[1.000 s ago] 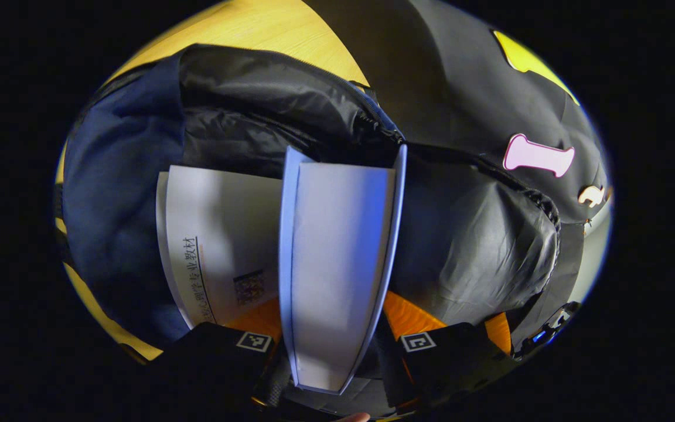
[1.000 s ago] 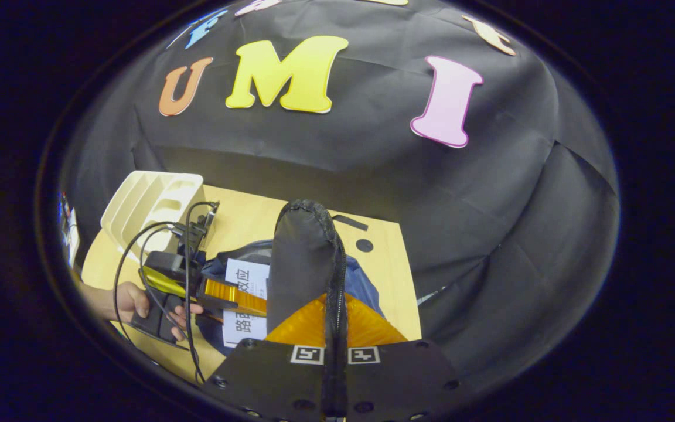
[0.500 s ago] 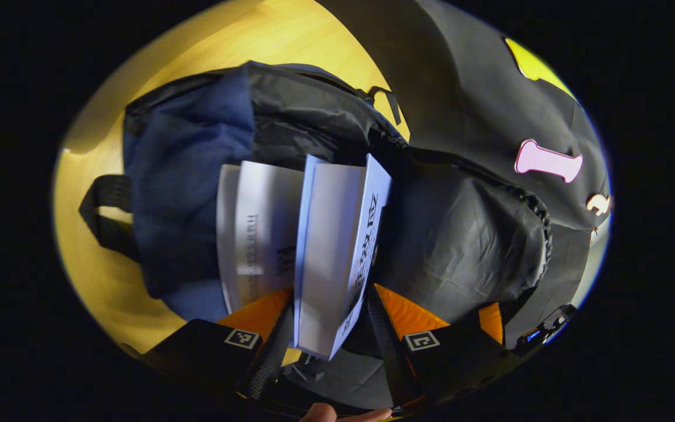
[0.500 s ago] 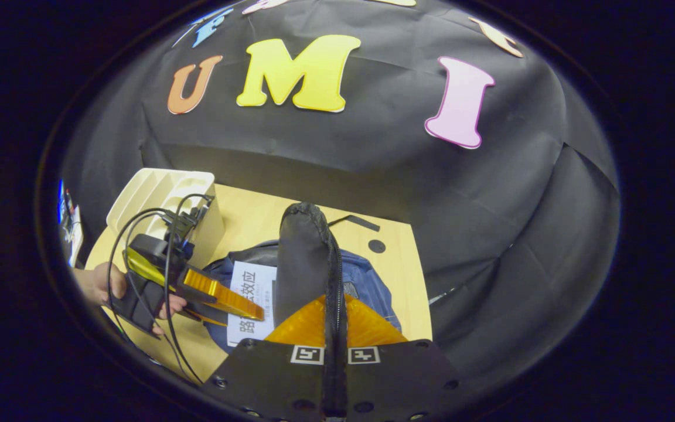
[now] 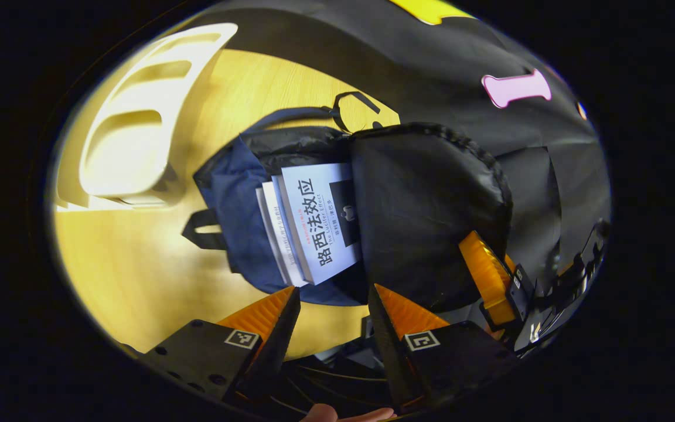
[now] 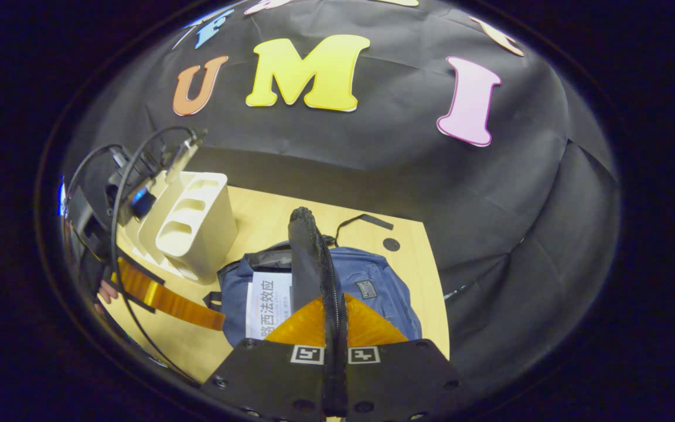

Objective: Open the schoolbag, grab two books from the bookshelf and put them into the schoolbag.

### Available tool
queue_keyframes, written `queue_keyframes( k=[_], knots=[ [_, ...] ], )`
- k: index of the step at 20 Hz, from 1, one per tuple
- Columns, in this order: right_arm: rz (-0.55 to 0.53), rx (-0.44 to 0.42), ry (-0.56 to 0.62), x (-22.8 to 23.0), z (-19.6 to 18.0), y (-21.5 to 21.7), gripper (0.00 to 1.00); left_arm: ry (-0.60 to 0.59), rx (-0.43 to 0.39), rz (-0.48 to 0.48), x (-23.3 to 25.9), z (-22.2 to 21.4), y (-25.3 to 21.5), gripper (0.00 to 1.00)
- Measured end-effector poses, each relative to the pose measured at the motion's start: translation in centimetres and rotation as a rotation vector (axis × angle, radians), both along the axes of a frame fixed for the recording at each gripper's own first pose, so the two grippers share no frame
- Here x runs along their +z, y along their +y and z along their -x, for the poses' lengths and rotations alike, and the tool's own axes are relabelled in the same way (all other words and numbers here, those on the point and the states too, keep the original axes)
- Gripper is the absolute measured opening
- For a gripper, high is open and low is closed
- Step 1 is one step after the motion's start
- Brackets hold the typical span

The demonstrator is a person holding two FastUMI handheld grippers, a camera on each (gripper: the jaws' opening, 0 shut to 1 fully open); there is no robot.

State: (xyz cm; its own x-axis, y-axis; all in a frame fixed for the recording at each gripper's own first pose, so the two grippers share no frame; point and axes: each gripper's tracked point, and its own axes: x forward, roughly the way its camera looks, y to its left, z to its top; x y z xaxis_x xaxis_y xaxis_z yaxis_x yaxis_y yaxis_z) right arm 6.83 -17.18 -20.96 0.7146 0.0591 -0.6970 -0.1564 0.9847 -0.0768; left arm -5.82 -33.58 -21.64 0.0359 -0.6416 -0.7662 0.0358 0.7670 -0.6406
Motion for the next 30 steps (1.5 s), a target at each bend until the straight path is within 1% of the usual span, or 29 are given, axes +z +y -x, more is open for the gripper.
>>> queue_keyframes(
  k=[2, 5, 7, 9, 11, 14, 15, 16, 19, 25, 26, 28, 29, 30],
  knots=[
    [-0.012, 0.002, -0.003, 0.0, 0.4, 1.0, 0.0, -0.065, -0.02, -0.062, 1.2, 0.1, 2.3, 0.75],
    [-0.034, 0.013, -0.004, -0.2, 1.0, 3.1, 0.0, -0.112, -0.066, -0.123, 2.2, 1.5, 5.4, 0.75],
    [-0.048, 0.025, -0.003, -0.4, 1.4, 4.7, 0.0, -0.159, -0.097, -0.187, 2.7, 1.8, 8.3, 0.75],
    [-0.054, 0.041, 0.001, -0.8, 1.9, 6.4, 0.0, -0.179, -0.096, -0.227, 3.1, 2.2, 10.6, 0.75],
    [-0.056, 0.06, 0.011, -1.5, 2.5, 8.1, 0.0, -0.189, -0.076, -0.259, 3.6, 2.4, 13.3, 0.75],
    [-0.056, 0.082, 0.032, -3.0, 3.4, 10.6, 0.0, -0.238, 0.003, -0.277, 4.4, 2.0, 16.4, 0.75],
    [-0.05, 0.09, 0.04, -3.6, 3.7, 11.3, 0.0, -0.261, 0.033, -0.28, 4.9, 1.8, 17.3, 0.78],
    [-0.044, 0.098, 0.046, -4.2, 3.9, 12.1, 0.0, -0.285, 0.061, -0.282, 5.6, 1.6, 18.2, 0.75],
    [-0.032, 0.108, 0.073, -6.4, 4.6, 14.0, 0.0, -0.362, 0.133, -0.261, 8.0, 1.1, 19.9, 0.75],
    [0.016, 0.129, 0.123, -11.4, 5.0, 17.4, 0.01, -0.545, 0.27, -0.348, 10.7, -1.0, 25.7, 0.75],
    [0.025, 0.131, 0.132, -12.3, 5.1, 17.7, 0.03, -0.568, 0.292, -0.362, 11.0, -1.2, 26.6, 0.75],
    [0.029, 0.124, 0.176, -14.1, 5.3, 18.3, 0.01, -0.608, 0.331, -0.385, 11.8, -1.3, 28.2, 0.75],
    [0.027, 0.116, 0.182, -14.8, 5.2, 18.3, 0.07, -0.625, 0.349, -0.398, 12.0, -1.5, 29.0, 0.75],
    [0.01, 0.115, 0.196, -15.1, 5.2, 18.7, 0.07, -0.641, 0.364, -0.406, 12.3, -1.7, 29.5, 0.75]
  ],
)
